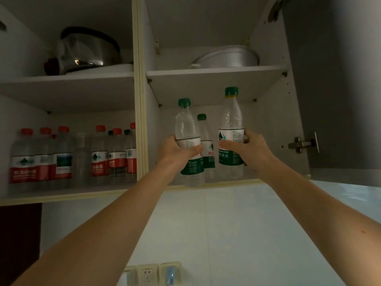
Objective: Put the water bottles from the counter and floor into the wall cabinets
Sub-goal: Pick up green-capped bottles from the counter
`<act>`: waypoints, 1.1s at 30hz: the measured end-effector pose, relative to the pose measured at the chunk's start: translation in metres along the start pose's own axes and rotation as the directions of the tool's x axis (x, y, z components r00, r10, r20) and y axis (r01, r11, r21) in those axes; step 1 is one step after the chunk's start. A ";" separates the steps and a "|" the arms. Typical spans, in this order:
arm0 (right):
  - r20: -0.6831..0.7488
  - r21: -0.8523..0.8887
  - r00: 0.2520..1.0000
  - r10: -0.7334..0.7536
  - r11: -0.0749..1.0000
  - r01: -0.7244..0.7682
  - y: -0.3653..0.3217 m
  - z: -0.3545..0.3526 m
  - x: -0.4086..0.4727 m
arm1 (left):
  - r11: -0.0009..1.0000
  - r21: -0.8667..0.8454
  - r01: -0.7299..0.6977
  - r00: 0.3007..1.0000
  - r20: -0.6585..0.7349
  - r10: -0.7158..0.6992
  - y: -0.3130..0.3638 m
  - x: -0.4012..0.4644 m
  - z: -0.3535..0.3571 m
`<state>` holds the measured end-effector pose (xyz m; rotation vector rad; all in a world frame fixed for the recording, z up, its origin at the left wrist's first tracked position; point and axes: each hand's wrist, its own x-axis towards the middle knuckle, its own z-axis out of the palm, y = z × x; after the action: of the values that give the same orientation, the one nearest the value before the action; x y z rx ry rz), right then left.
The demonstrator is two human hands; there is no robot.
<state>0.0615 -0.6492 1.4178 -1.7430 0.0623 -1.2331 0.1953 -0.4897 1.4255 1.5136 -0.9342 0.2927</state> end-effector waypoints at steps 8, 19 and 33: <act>0.035 -0.039 0.998 0.045 0.998 -0.044 0.034 -0.016 0.032 | 0.991 0.130 0.007 0.998 0.061 -0.015 -0.014 0.033 0.028; 0.158 -0.176 0.983 0.089 0.983 -0.061 0.067 -0.027 0.048 | 0.854 0.446 -0.269 0.963 0.130 0.235 -0.045 0.026 0.031; 0.177 -0.196 0.978 0.113 0.977 -0.078 0.097 -0.019 0.075 | 0.769 0.600 -0.223 0.974 0.164 0.155 -0.055 0.049 0.075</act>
<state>0.1270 -0.7528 1.4012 -1.9895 0.1552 -1.0148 0.2391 -0.5827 1.4044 2.0503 -1.1455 0.7291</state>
